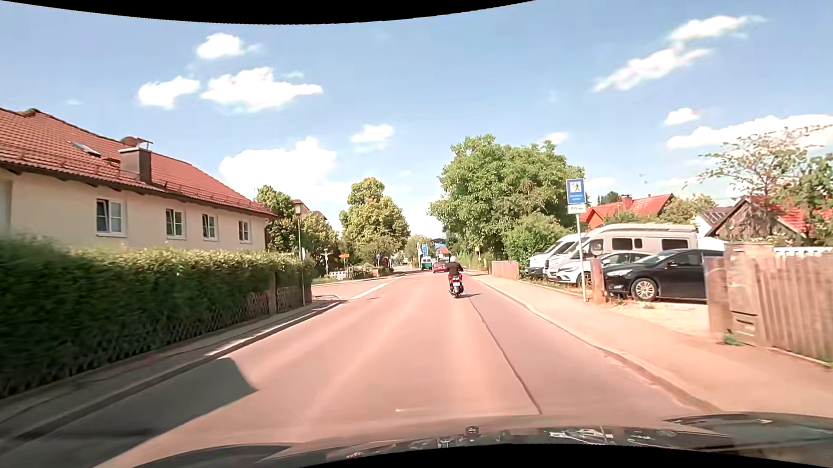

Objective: Follow the waypoints while adhering to traffic rules and regulations

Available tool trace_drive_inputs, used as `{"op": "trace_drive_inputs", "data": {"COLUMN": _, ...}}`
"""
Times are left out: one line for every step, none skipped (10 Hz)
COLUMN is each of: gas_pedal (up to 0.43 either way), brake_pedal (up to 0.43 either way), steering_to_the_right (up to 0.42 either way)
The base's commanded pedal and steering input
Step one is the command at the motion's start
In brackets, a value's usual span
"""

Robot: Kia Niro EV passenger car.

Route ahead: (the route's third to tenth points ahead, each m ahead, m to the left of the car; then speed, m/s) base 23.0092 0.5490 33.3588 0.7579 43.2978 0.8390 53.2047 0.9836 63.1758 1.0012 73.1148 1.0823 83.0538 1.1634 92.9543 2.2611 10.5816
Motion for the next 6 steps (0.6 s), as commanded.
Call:
{"op": "trace_drive_inputs", "data": {"gas_pedal": 0.220, "brake_pedal": 0.012, "steering_to_the_right": 0.003}}
{"op": "trace_drive_inputs", "data": {"gas_pedal": 0.220, "brake_pedal": 0.006, "steering_to_the_right": 0.002}}
{"op": "trace_drive_inputs", "data": {"gas_pedal": 0.220, "brake_pedal": 0.012, "steering_to_the_right": 0.001}}
{"op": "trace_drive_inputs", "data": {"gas_pedal": 0.220, "brake_pedal": 0.006, "steering_to_the_right": 0.001}}
{"op": "trace_drive_inputs", "data": {"gas_pedal": 0.220, "brake_pedal": 0.012, "steering_to_the_right": 0.001}}
{"op": "trace_drive_inputs", "data": {"gas_pedal": 0.220, "brake_pedal": 0.006, "steering_to_the_right": 0.002}}
